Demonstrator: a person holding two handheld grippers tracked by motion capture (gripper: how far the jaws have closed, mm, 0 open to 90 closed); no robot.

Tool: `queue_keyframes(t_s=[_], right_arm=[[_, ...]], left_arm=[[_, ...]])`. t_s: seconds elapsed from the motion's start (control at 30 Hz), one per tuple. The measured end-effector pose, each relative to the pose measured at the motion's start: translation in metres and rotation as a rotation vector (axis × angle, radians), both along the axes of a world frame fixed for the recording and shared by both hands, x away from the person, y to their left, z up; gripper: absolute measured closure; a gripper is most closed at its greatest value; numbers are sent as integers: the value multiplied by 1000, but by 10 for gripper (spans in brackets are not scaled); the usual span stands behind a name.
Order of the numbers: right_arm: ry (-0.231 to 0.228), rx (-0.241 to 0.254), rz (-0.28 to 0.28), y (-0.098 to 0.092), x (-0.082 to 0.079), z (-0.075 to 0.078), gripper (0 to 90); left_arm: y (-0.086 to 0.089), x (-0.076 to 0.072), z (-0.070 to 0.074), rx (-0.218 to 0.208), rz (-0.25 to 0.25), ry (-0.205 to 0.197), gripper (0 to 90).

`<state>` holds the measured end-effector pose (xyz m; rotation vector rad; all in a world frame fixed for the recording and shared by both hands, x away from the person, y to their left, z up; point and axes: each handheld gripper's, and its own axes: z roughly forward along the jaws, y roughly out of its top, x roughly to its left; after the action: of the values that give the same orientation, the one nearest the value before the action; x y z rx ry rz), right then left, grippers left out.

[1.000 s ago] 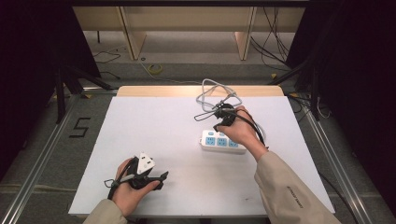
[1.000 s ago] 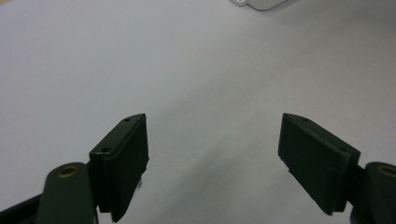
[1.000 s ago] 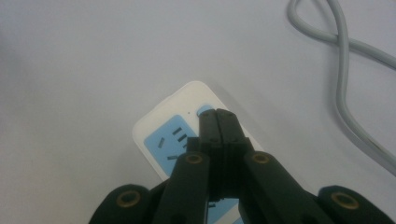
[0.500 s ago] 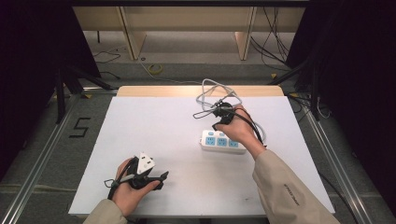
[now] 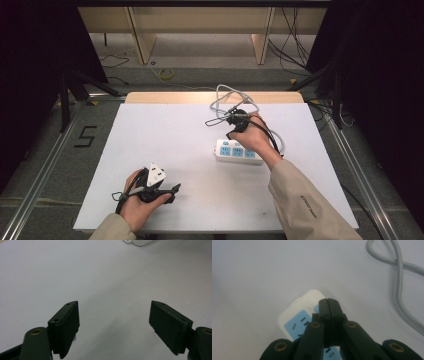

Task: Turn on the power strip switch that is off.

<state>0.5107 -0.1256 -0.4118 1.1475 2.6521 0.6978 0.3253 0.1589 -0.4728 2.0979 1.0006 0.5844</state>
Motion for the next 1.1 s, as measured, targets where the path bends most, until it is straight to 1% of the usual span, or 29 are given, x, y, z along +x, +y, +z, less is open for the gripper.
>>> queue_keyframes(t_s=[0.43, 0.53, 0.77, 1.1], right_arm=[[10, -9, 2, 6, 4, -4, 900], [7, -10, 8, 7, 5, -4, 900], [8, -12, 3, 10, 6, -4, 900], [20, -27, 7, 14, 8, -11, 900]], left_arm=[[0, 0, 0, 2, -2, 1, 243], [0, 0, 0, 1, -2, 1, 243], [0, 0, 0, 0, -2, 1, 243], [0, 1, 0, -2, -3, 1, 243]])
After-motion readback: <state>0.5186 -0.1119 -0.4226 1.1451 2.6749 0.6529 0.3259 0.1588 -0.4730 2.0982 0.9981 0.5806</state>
